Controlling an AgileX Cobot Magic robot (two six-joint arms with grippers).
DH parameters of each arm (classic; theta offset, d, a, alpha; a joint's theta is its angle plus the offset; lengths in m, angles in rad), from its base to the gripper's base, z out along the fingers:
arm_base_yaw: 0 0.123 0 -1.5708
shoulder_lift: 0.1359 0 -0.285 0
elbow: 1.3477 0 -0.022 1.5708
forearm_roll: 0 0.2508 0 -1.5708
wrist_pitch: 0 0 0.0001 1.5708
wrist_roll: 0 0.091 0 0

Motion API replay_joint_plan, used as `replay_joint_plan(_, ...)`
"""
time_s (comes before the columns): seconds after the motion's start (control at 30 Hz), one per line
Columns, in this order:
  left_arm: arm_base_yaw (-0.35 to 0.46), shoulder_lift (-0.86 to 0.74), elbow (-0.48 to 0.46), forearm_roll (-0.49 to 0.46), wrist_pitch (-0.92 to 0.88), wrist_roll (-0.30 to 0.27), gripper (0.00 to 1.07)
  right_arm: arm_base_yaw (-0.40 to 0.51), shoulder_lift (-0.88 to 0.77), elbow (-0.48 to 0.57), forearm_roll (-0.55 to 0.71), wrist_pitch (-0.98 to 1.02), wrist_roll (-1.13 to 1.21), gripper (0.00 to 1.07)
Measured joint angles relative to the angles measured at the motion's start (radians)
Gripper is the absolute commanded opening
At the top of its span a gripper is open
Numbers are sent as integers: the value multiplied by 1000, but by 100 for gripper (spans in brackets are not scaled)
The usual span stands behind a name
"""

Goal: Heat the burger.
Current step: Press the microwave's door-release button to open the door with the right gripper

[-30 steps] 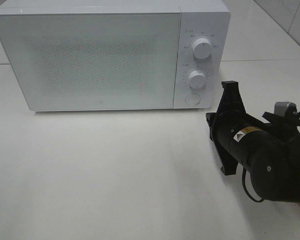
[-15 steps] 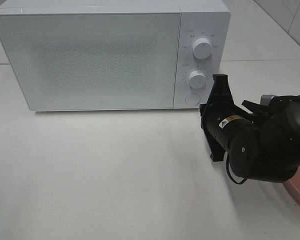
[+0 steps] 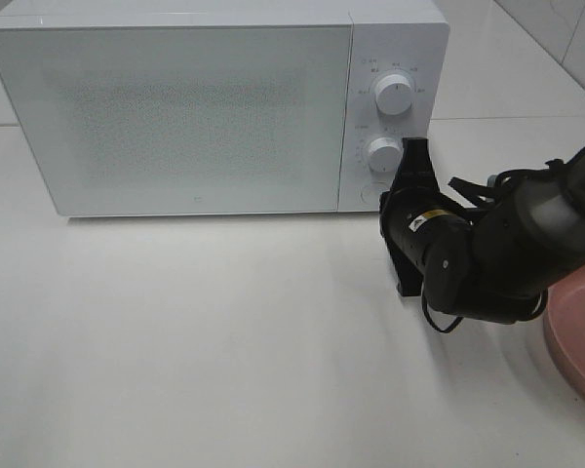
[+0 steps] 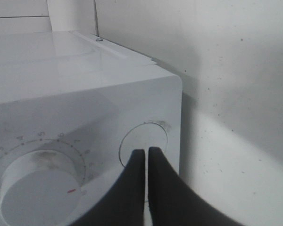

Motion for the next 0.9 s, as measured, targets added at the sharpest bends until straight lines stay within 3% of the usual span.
replay_joint_plan(0.57,0,0,0,0,0,0,98,-34,72,-94,-11,27,-1,0)
replay_joint_plan(0.9,0,0,0,0,0,0,98,-37,72,-95,-16,34,3,0)
